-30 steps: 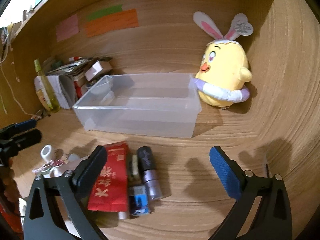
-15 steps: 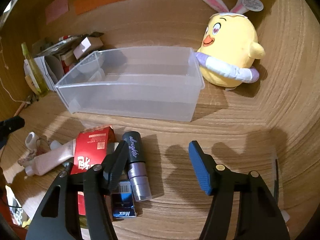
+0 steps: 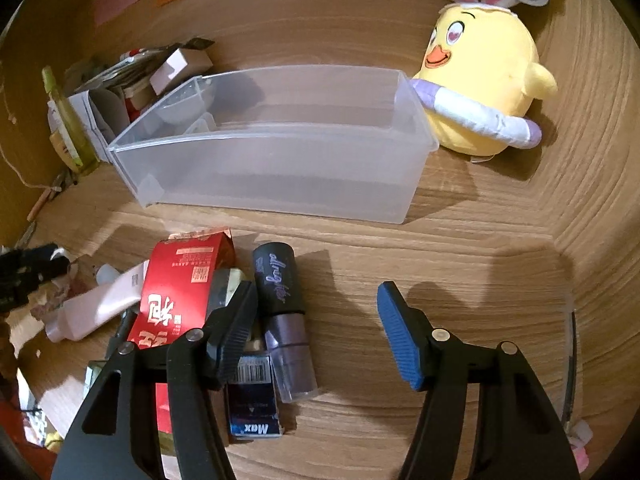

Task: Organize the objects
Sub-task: 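Grasp the white tape roll with the left tool while the right tool grasps the black cosmetic tube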

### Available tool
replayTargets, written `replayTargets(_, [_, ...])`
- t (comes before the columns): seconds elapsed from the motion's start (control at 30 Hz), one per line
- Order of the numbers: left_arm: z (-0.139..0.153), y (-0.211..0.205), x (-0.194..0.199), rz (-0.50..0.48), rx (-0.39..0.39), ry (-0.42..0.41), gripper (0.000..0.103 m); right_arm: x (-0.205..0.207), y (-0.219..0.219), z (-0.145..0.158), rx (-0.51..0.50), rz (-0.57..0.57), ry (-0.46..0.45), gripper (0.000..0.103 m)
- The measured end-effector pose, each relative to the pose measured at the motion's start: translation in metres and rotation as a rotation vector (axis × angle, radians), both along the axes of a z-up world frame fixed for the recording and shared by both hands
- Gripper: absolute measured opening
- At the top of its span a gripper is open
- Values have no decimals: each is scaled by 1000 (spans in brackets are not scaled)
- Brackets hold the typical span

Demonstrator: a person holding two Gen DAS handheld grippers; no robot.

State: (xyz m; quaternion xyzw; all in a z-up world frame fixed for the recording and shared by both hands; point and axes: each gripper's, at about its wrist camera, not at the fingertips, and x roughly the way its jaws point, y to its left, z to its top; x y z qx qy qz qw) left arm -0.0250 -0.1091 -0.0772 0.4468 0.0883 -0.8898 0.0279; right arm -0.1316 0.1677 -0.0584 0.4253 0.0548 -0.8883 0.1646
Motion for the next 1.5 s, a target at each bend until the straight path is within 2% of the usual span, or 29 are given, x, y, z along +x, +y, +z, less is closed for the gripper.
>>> replayTargets(0.03, [-1, 0, -1, -3, 2, -12, 58, -2, 0, 0, -5, -2, -5, 59])
replayTargets(0.2, [-3, 4, 0, -10, -12, -25, 54, -8, 0, 0, -2, -4, -7, 59])
replayTargets(0.33, [-3, 0, -2, 8, 5, -21, 40, -15, 1, 0, -12, 7, -23, 58])
replayTargets(0.53, [2, 0, -8, 4, 36, -5, 39, -9, 6, 0, 14, 15, -21, 58])
replayTargets(0.8, [42, 20, -13, -60, 53, 121, 39, -13, 5, -6, -4, 34, -49, 57])
replayTargets(0.93, [54, 32, -20, -83, 57, 160, 39, -19, 0, -13, -1, 49, -74, 39])
replayTargets(0.97, [56, 35, -22, -88, 56, 164, 39, -21, 1, -13, -13, 47, -78, 37])
replayTargets(1.03, [59, 38, -26, -95, 57, 171, 39, -22, 4, -13, -39, 48, -83, 24])
replayTargets(1.23, [66, 51, -40, -121, 64, 187, 39, -17, 16, -2, -68, 13, -40, 24])
replayTargets(1.5, [80, 64, -53, -139, 61, 220, 39, -7, 27, 38, -113, -4, 76, 24])
